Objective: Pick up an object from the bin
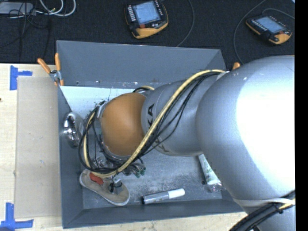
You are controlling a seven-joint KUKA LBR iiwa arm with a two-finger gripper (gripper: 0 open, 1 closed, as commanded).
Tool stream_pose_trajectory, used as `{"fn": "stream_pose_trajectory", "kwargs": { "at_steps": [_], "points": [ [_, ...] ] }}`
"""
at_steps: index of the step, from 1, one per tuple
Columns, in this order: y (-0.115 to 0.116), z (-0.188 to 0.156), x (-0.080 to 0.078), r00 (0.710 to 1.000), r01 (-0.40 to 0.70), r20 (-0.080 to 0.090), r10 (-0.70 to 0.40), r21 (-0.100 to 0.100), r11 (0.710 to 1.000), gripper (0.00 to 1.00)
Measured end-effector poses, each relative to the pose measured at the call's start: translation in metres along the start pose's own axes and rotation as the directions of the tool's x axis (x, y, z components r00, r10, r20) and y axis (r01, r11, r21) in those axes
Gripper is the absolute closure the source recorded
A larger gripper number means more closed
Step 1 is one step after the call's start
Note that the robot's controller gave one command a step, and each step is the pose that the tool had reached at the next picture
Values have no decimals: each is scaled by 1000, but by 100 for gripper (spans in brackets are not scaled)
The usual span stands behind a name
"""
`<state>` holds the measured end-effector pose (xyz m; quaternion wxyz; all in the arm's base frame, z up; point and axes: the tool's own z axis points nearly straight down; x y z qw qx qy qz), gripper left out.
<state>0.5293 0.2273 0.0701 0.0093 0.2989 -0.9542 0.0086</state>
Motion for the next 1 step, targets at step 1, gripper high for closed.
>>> {"fn": "stream_pose_trajectory", "kwargs": {
  "at_steps": [1],
  "points": [
    [-1, -1, -2, 993, 117, -3, -117, 0, 993, 100]
  ]
}}
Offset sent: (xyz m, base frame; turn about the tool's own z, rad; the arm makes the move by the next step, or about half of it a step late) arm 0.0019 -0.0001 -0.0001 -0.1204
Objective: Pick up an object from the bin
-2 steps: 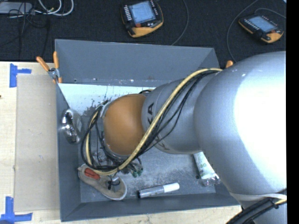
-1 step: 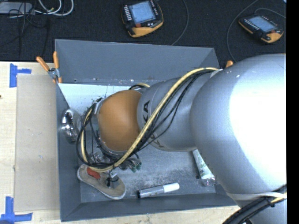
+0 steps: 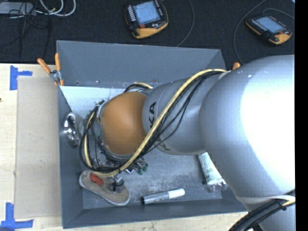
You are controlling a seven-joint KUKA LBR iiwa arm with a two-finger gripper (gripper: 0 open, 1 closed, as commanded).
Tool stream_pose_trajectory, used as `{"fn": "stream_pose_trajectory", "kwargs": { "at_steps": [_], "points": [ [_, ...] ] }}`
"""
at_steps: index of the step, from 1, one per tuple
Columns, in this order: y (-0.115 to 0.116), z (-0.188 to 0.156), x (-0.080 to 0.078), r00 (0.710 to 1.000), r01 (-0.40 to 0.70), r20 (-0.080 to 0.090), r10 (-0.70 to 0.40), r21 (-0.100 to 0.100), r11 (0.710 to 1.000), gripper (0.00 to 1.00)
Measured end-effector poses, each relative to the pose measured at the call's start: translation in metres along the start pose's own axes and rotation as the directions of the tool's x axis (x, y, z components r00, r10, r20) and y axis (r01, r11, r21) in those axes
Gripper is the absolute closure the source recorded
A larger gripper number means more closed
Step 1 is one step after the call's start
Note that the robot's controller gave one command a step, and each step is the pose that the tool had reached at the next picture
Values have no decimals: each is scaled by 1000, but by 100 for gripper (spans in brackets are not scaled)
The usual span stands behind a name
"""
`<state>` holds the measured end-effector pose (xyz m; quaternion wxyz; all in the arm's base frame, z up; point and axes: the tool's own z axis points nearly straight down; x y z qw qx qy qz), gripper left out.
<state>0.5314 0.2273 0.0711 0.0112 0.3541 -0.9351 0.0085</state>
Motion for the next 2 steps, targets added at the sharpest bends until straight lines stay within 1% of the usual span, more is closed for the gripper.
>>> {"fn": "stream_pose_trajectory", "kwargs": {
  "at_steps": [1, 2],
  "points": [
    [31, -5, 25, 993, -117, 23, 116, 21, 993, 100],
    [-7, -113, 60, 790, 613, 3, -613, 33, 790, 100]
  ]
}}
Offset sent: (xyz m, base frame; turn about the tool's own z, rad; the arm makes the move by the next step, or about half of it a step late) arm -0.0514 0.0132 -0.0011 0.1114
